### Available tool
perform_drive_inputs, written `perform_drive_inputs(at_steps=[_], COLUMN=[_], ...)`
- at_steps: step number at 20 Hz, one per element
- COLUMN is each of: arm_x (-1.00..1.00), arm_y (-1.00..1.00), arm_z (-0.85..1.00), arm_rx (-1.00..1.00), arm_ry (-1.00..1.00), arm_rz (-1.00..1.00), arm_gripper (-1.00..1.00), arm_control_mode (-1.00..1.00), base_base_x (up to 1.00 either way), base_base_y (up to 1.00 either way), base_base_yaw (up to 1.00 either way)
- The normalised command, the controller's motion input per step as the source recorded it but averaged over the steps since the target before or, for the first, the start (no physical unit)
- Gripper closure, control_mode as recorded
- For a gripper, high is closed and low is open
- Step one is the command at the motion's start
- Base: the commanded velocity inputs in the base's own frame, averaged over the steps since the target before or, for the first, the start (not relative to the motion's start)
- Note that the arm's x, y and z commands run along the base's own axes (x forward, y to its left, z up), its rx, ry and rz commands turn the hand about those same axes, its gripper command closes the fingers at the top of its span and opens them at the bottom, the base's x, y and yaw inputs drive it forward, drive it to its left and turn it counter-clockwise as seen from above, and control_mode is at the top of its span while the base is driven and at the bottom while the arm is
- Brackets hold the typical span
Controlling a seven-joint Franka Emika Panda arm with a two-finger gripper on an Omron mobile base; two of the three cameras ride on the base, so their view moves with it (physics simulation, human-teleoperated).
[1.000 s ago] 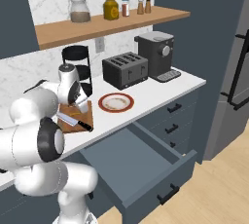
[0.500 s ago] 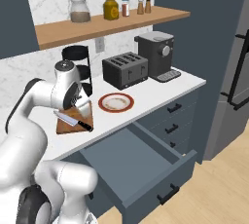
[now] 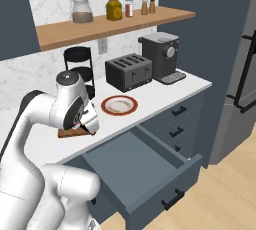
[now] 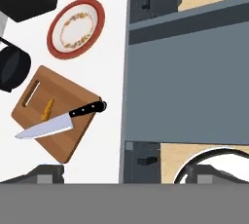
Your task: Pick up the knife from the drawer and place it on the cutting board. Then place the meat from the plate to the cutting board.
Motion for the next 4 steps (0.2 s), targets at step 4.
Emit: perform_drive_inputs(at_steps=[4], arm_x=[-0.56], arm_y=[-0.29], arm_z=[-0.07], arm_rx=[0.0], arm_ry=[0.0], arm_rz=[-0.01], arm_gripper=[-1.0], arm_control_mode=[-1.0], base_base_x=[0.0], base_base_y=[0.0], base_base_yaw=[0.0])
